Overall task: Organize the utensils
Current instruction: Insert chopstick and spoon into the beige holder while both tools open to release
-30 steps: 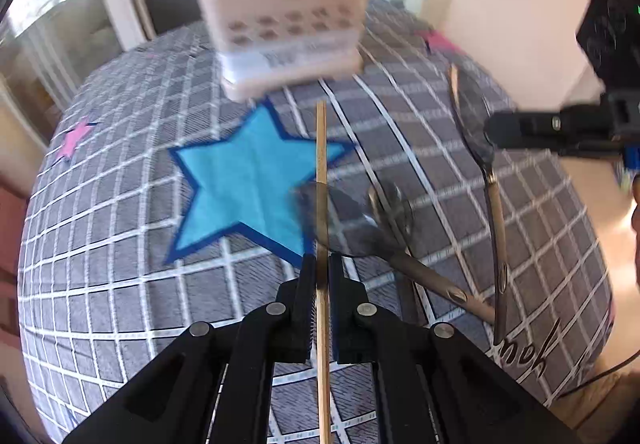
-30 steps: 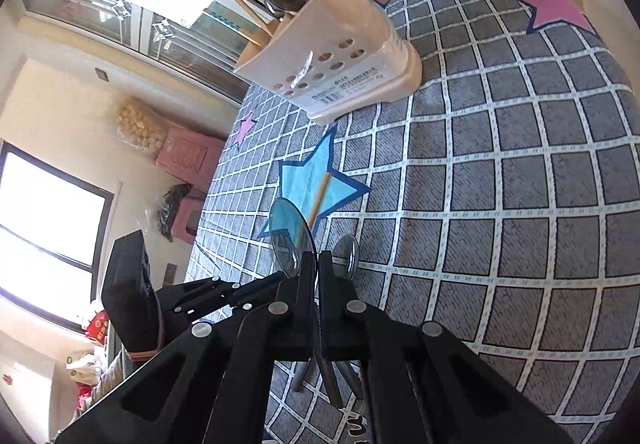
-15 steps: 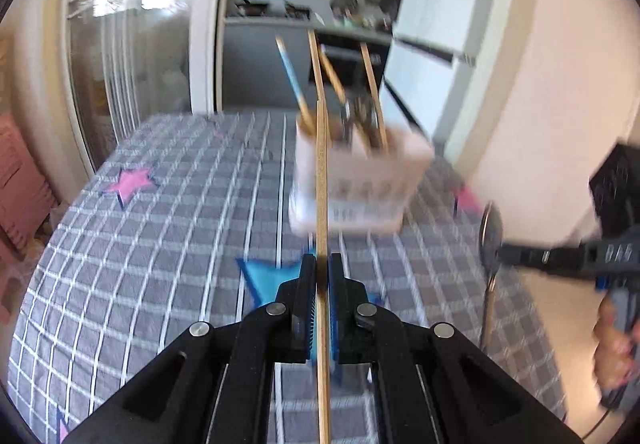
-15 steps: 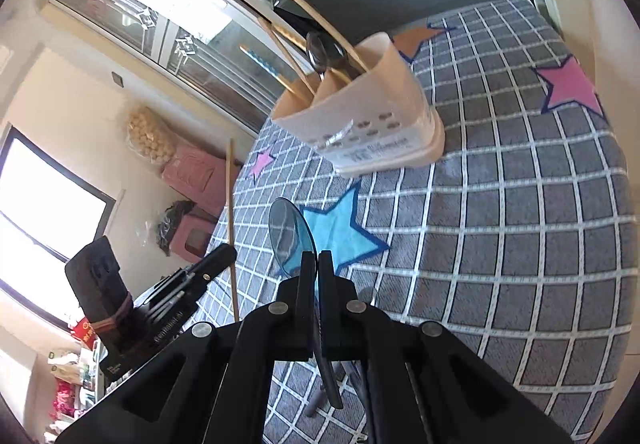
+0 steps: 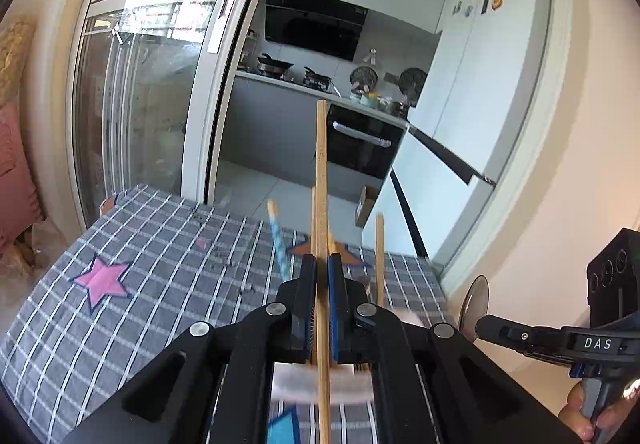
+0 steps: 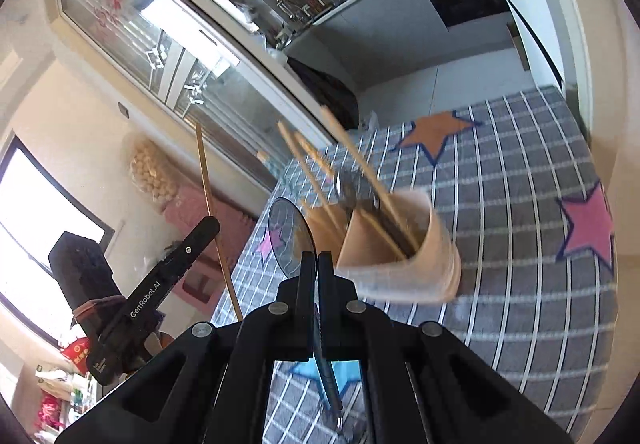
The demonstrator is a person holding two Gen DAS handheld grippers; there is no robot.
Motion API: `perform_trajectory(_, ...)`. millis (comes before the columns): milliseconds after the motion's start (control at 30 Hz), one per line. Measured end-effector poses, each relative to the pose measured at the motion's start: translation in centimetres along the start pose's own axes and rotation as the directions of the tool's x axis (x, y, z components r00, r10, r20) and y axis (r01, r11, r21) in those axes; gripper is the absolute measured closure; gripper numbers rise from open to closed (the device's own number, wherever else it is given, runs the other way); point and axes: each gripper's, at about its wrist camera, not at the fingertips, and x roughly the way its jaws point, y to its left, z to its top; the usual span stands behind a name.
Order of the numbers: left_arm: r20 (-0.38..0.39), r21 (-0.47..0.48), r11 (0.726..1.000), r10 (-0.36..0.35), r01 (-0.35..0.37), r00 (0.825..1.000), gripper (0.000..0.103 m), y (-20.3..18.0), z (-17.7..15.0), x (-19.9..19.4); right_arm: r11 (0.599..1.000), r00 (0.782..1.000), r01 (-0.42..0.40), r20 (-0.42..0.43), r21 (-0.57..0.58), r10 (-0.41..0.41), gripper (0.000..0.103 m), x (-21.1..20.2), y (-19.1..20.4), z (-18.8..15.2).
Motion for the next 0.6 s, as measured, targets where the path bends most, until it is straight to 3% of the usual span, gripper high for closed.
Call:
perform_trajectory(300,0.106,0.001,1.000,0.020,-0.020,0.994,0.067,-0.6,3.4,5.5,0.997,0.996,0.045,0.082,-0.064,-0.039,0.101,3.0,-0.1,6.5)
perform_trajectory(600,0.193,-0.001,0.998,0.059,-0.060,0.980,0.067,-0.2,1.2,8.1,0.964,0.977,0.141,0.190,-0.223,-0.099,0.101,5.5,-0.5,6.2)
